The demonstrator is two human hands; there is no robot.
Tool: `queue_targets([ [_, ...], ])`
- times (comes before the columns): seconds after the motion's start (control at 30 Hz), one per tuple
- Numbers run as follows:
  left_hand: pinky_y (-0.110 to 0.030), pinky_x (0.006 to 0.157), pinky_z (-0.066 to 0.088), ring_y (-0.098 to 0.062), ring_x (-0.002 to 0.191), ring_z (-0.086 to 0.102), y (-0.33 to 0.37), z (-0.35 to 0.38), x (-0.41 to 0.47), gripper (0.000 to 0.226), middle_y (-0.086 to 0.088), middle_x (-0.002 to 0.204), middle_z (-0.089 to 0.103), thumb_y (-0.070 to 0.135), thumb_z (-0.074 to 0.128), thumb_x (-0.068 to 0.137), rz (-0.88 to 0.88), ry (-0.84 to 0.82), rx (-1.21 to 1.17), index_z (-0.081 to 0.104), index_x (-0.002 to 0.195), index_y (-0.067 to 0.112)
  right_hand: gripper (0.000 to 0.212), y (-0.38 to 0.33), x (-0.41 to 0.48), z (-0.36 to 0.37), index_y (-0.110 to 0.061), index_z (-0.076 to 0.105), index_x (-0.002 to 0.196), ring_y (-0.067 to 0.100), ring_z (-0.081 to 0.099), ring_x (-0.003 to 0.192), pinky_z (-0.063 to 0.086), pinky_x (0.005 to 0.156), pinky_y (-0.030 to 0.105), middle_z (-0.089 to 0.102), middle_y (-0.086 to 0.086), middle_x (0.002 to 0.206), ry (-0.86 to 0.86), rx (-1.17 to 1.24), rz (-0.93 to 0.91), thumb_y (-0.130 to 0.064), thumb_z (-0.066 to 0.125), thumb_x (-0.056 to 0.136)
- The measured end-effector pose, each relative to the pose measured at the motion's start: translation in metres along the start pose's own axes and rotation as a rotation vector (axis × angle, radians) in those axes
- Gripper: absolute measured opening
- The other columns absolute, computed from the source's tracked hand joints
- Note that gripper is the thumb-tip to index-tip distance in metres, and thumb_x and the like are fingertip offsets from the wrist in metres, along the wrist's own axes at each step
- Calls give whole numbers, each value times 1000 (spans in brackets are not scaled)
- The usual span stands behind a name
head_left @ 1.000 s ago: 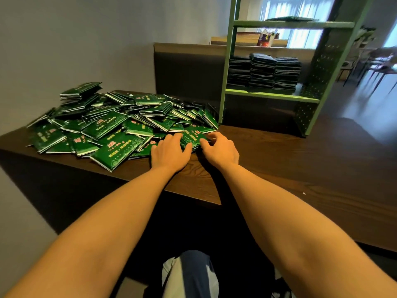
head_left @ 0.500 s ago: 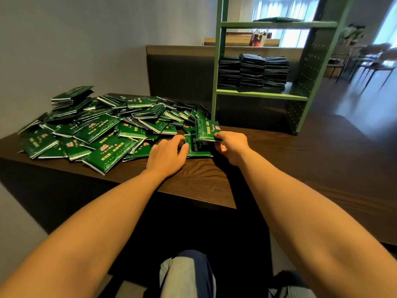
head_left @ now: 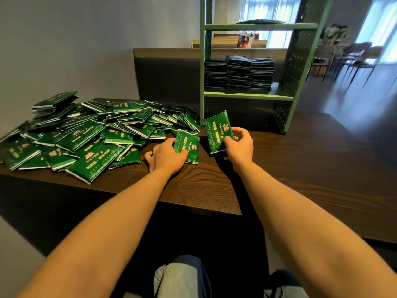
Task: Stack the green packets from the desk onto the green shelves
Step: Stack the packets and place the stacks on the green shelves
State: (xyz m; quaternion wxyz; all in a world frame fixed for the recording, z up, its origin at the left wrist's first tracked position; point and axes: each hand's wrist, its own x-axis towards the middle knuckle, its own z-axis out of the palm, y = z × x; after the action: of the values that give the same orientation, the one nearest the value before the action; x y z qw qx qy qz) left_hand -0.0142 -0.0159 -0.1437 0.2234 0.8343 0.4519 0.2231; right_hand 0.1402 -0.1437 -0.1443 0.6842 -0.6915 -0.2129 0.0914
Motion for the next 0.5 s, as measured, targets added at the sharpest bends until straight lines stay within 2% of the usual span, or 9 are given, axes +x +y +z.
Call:
queue_targets([
  [0.07, -39, 102, 26, -25, 118, 54, 3, -5, -6, 44, 4, 121, 65, 41, 60, 91, 23, 40, -117, 55, 133, 31, 32, 1, -1, 1, -17, 58, 119, 0, 64, 86, 50, 63, 12, 64, -12, 95, -7, 48, 26, -5, 70, 92],
  [0.17, -39, 104, 35, -26, 114, 58, 5, -11, -14, 37, 4, 119, 67, 30, 61, 92, 34, 83, -244, 60, 128, 29, 28, -2, -7, 4, -18, 61, 112, 3, 63, 87, 48, 62, 13, 64, -10, 94, 47, 36, 24, -8, 74, 89],
  [0.3, -48, 96, 50, -24, 106, 64, 2, -11, -14, 49, 3, 116, 70, 38, 52, 80, 13, 84, -421, 64, 126, 25, 19, -14, -14, 13, -19, 62, 106, 16, 63, 99, 52, 72, 25, 63, -3, 102, 114, 33, 44, -13, 72, 91],
  [0.37, -47, 97, 50, -24, 108, 63, 2, -10, -12, 50, 0, 123, 68, 36, 52, 84, 3, 83, -440, 61, 131, 21, 14, -21, -19, 25, -19, 62, 103, 17, 63, 97, 54, 78, 31, 62, -5, 96, 38, -28, 3, -14, 69, 93],
  [0.43, -45, 96, 51, -25, 105, 64, 2, -11, -10, 44, -6, 130, 65, 24, 52, 94, -3, 83, -462, 58, 137, 17, 12, -26, -23, 38, -20, 62, 103, 18, 62, 94, 48, 75, 29, 60, -9, 93, -93, -120, -79, -17, 69, 93],
  [0.5, -43, 89, 54, -29, 102, 65, 1, -12, -9, 44, -11, 132, 63, 16, 50, 96, 1, 75, -513, 56, 140, 13, 12, -28, -27, 49, -22, 61, 104, 13, 60, 93, 44, 71, 26, 57, -12, 96, -218, -180, -131, -19, 69, 94],
])
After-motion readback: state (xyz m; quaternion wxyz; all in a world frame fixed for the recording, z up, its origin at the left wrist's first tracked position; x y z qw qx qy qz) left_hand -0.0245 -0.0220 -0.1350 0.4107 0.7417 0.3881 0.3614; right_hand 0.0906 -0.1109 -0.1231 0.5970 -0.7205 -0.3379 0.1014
